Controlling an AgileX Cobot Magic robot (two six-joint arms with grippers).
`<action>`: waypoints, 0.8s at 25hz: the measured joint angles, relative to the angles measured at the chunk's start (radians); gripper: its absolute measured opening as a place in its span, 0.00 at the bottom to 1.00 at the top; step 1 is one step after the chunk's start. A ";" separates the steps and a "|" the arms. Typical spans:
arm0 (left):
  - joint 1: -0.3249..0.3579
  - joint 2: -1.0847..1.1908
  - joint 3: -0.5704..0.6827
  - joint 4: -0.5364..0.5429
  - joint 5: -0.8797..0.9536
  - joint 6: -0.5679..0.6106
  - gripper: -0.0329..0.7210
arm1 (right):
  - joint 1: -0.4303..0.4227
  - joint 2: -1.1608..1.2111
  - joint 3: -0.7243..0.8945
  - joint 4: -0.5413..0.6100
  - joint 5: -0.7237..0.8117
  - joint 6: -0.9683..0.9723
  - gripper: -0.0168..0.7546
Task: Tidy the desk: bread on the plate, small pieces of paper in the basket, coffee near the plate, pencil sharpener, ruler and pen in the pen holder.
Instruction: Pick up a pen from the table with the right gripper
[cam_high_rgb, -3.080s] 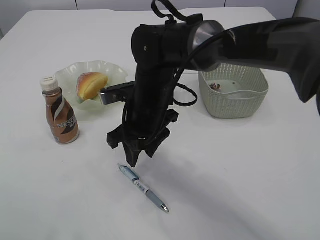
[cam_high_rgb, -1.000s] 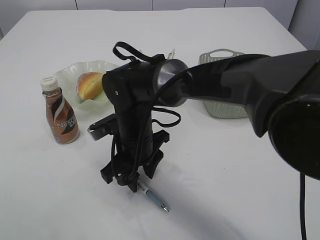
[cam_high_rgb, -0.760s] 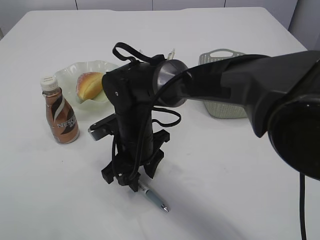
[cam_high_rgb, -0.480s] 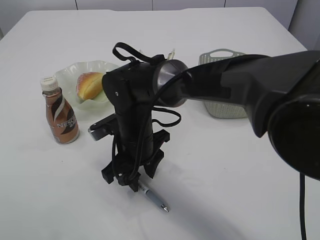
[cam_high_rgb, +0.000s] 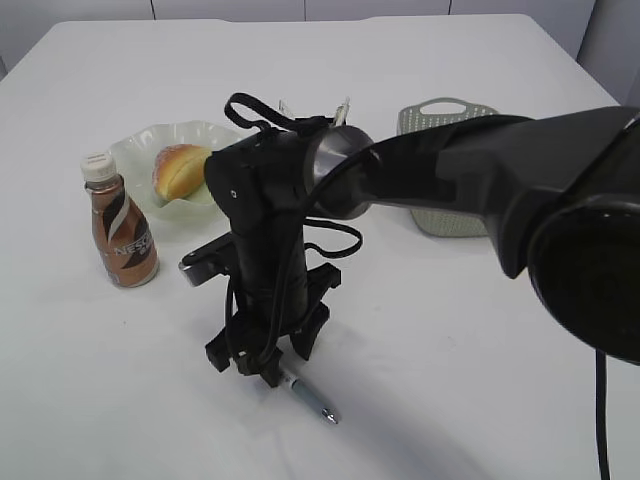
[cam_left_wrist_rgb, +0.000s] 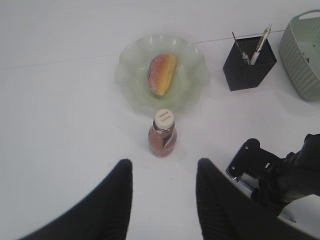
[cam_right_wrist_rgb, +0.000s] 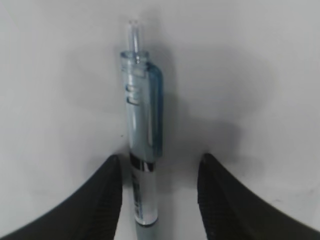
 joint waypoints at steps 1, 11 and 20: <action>0.000 0.000 0.000 0.000 0.000 0.000 0.45 | 0.000 0.000 0.000 -0.002 0.000 0.000 0.53; 0.000 0.000 0.000 -0.002 0.000 0.000 0.45 | 0.000 0.002 0.000 -0.018 0.000 0.002 0.53; 0.000 0.000 0.000 -0.002 0.000 0.000 0.45 | 0.000 0.004 -0.004 -0.018 0.000 0.006 0.53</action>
